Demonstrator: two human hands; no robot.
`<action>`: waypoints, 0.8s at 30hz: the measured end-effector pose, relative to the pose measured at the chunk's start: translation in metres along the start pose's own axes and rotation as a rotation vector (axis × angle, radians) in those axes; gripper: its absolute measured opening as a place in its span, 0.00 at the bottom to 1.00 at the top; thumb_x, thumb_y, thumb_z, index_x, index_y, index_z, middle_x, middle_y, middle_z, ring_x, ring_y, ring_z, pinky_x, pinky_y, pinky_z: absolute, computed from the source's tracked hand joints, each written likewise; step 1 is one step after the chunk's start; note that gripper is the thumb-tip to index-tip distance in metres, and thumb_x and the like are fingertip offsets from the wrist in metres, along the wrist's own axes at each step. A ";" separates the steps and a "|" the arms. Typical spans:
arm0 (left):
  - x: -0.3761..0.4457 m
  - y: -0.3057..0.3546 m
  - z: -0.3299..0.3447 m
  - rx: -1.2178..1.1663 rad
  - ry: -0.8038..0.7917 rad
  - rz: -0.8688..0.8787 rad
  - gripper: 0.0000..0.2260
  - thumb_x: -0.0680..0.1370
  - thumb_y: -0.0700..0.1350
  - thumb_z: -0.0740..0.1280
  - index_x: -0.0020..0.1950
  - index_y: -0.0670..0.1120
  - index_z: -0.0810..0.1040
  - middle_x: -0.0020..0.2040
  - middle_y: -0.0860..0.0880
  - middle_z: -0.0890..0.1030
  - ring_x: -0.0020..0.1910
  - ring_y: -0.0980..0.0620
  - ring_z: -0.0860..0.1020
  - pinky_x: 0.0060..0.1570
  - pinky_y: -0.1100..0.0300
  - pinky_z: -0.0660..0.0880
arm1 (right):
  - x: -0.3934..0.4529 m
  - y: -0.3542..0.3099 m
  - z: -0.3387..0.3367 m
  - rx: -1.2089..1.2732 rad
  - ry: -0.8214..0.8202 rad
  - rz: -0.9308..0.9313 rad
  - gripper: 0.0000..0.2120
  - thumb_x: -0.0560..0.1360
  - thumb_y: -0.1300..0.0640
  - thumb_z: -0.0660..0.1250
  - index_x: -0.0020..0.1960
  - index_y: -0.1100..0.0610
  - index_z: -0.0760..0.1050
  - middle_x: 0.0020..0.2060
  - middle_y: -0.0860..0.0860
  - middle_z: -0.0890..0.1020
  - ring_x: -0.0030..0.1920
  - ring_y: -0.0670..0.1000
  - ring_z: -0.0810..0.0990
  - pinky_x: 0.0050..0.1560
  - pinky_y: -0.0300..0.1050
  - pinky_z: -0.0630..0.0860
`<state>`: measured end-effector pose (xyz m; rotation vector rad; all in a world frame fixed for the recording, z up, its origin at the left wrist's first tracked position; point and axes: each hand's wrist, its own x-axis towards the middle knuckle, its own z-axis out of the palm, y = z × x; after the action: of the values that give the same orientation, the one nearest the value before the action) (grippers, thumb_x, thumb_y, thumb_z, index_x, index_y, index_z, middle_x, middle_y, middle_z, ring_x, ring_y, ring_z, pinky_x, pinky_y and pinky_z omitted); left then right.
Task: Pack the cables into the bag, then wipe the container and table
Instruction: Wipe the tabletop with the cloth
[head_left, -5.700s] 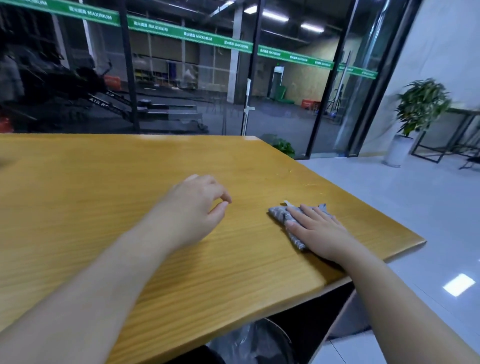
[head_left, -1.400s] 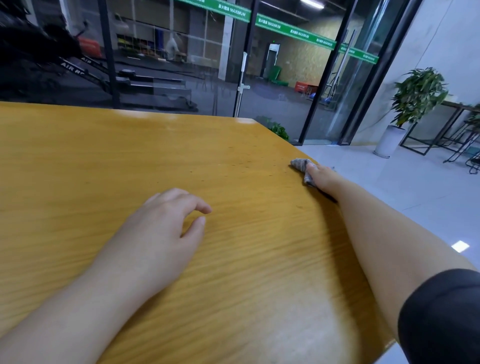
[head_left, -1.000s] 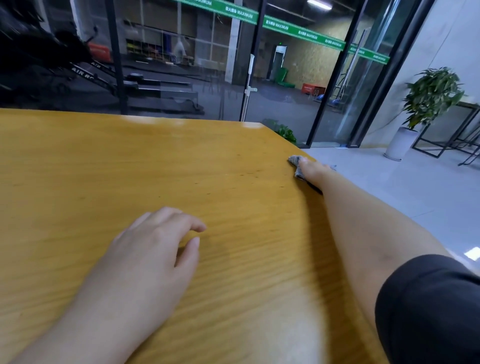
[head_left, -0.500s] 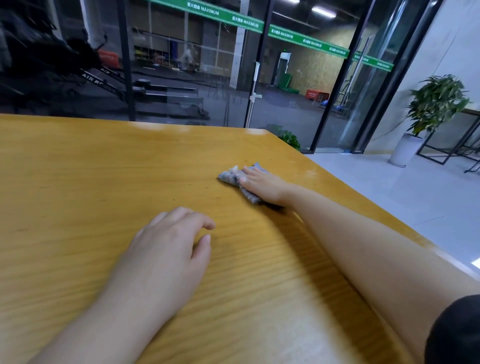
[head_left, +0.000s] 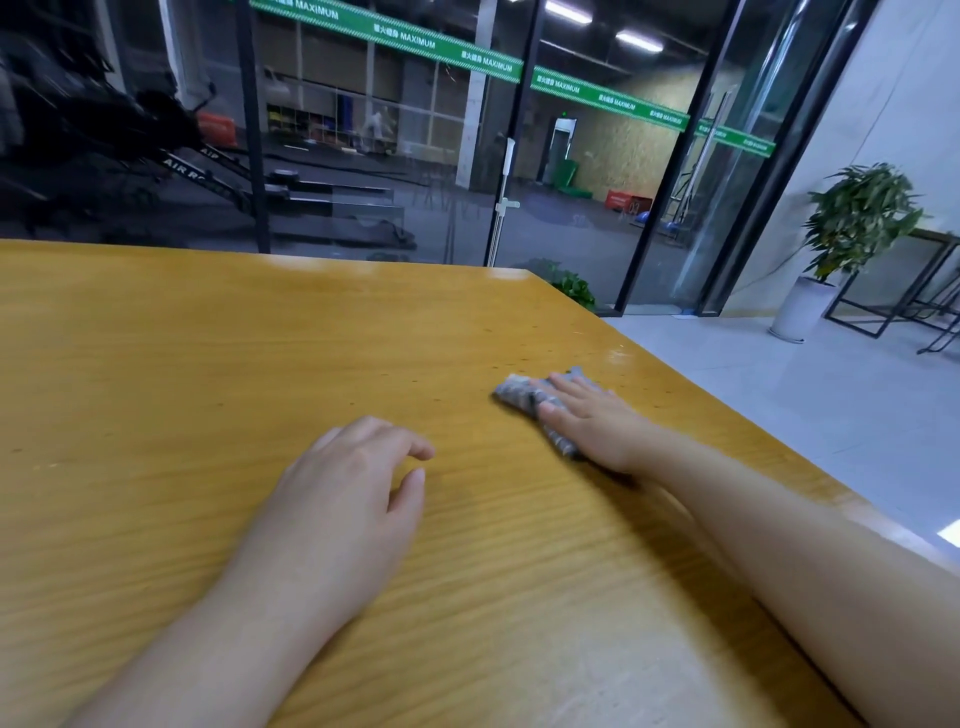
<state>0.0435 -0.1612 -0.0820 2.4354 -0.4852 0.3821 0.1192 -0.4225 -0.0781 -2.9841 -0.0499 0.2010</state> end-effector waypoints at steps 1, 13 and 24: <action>0.000 0.000 0.000 -0.006 0.009 0.001 0.10 0.78 0.49 0.60 0.57 0.57 0.75 0.56 0.61 0.73 0.58 0.59 0.69 0.58 0.61 0.66 | 0.007 0.013 -0.003 -0.012 0.009 0.073 0.24 0.82 0.43 0.42 0.78 0.46 0.45 0.78 0.47 0.47 0.77 0.49 0.42 0.74 0.52 0.42; 0.001 -0.002 0.005 -0.034 0.043 0.040 0.09 0.77 0.48 0.61 0.55 0.57 0.76 0.54 0.62 0.73 0.57 0.59 0.70 0.57 0.61 0.67 | 0.032 0.053 -0.012 0.049 0.152 0.350 0.26 0.80 0.42 0.52 0.73 0.56 0.62 0.71 0.54 0.67 0.69 0.57 0.66 0.65 0.50 0.65; 0.001 -0.010 0.003 -0.039 -0.008 0.044 0.08 0.76 0.46 0.63 0.52 0.56 0.78 0.50 0.62 0.74 0.53 0.59 0.72 0.49 0.73 0.62 | 0.054 0.090 -0.014 -0.052 0.027 0.288 0.27 0.81 0.42 0.40 0.76 0.49 0.55 0.75 0.50 0.57 0.76 0.55 0.51 0.73 0.57 0.51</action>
<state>0.0490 -0.1559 -0.0889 2.3923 -0.5454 0.3785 0.1766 -0.5112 -0.0847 -3.0334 0.3845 0.1940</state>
